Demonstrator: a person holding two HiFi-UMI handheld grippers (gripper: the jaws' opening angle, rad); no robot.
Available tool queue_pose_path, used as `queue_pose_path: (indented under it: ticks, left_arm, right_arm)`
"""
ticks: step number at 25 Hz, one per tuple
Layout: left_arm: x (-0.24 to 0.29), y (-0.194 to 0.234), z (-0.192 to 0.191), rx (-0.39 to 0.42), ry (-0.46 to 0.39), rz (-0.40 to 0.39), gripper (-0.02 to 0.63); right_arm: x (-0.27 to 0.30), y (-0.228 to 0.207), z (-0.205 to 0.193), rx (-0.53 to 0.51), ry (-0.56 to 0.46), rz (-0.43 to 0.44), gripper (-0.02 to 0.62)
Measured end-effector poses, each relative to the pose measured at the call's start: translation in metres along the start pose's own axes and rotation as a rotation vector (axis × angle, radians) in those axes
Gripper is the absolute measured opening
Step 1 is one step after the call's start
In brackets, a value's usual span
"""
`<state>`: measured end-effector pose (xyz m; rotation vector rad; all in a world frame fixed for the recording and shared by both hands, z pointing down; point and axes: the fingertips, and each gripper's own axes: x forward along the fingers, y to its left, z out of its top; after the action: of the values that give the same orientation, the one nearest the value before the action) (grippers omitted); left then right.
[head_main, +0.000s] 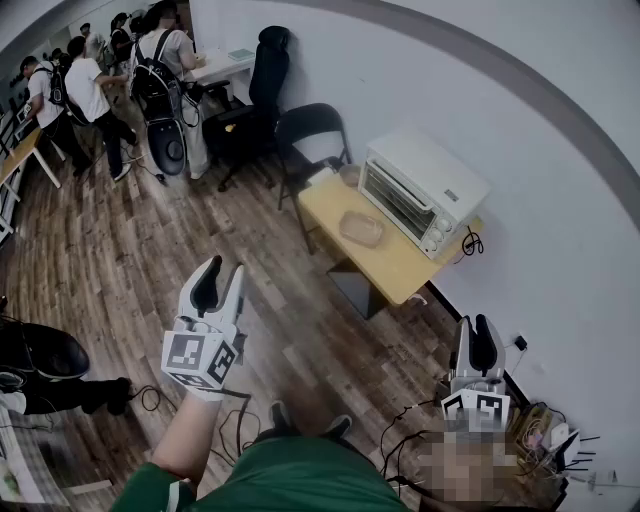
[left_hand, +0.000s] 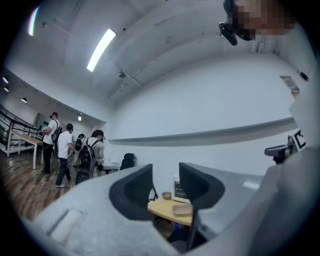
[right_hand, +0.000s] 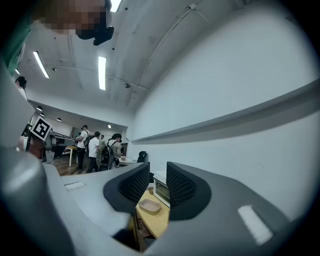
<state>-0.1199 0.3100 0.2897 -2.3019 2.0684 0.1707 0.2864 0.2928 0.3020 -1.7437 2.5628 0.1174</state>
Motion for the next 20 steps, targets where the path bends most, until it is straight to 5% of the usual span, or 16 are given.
queue_pose_path:
  ticks: [12,20]
  left_arm:
    - [-0.002,0.014,-0.003,-0.004,0.008,-0.028,0.166]
    - [-0.019,0.066,-0.017,-0.04,0.026,-0.058,0.166]
  right_arm:
    - [0.011,0.02,-0.005,0.045,0.04,-0.026,0.106]
    - [0.037,0.08,-0.003,0.043,0.062,0.008,0.106]
